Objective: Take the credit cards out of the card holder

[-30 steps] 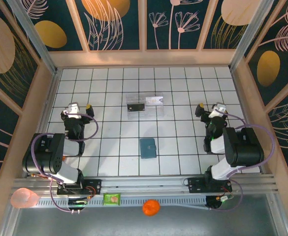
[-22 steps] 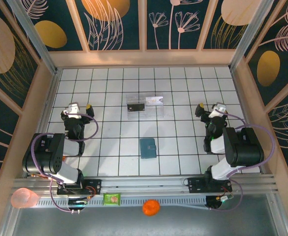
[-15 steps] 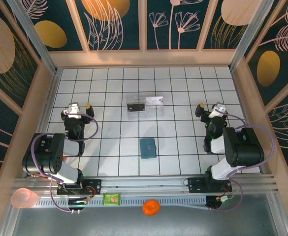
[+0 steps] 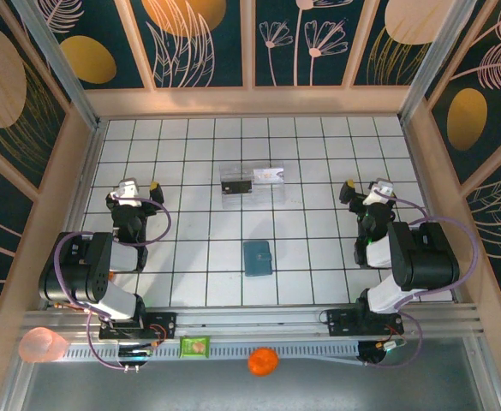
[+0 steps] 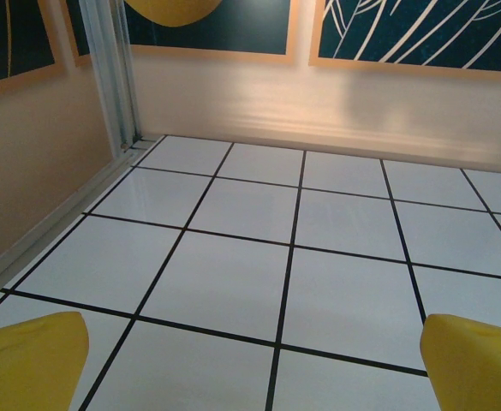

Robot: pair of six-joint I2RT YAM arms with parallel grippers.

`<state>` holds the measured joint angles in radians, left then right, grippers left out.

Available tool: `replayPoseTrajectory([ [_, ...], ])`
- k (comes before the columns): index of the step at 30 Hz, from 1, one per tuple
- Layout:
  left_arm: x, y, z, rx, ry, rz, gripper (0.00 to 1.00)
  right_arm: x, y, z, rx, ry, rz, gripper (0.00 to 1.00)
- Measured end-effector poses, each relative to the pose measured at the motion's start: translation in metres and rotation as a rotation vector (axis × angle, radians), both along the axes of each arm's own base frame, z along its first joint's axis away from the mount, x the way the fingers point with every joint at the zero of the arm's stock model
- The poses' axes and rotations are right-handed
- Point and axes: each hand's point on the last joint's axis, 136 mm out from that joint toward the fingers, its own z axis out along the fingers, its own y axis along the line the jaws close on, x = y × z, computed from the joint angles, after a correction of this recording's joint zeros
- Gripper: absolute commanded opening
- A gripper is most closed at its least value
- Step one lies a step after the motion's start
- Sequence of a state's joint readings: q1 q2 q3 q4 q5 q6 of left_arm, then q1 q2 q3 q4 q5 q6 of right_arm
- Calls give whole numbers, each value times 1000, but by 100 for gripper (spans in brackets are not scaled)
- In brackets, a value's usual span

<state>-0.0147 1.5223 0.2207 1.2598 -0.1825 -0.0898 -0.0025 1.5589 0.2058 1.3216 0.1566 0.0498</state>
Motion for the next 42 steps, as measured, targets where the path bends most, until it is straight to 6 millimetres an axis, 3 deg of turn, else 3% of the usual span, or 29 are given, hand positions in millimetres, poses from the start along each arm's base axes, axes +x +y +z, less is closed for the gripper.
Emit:
replayPoseTrajectory([
  [26, 1, -1, 1, 0, 18, -3, 99, 0, 0, 0, 0, 2, 0, 99],
  [32, 17, -2, 47, -13, -28, -10, 99, 3, 1, -4, 1, 39, 6, 99],
  [35, 10, -2, 61, -40, -59, -7, 99, 12, 0, 11, 1, 45, 3, 99],
  [38, -1, -1, 66, -90, -87, 0, 99, 22, -5, 42, 9, 17, -42, 99],
  [42, -13, 14, 68, -283, -139, 107, 99, 27, -11, 75, 111, -17, -172, 99],
])
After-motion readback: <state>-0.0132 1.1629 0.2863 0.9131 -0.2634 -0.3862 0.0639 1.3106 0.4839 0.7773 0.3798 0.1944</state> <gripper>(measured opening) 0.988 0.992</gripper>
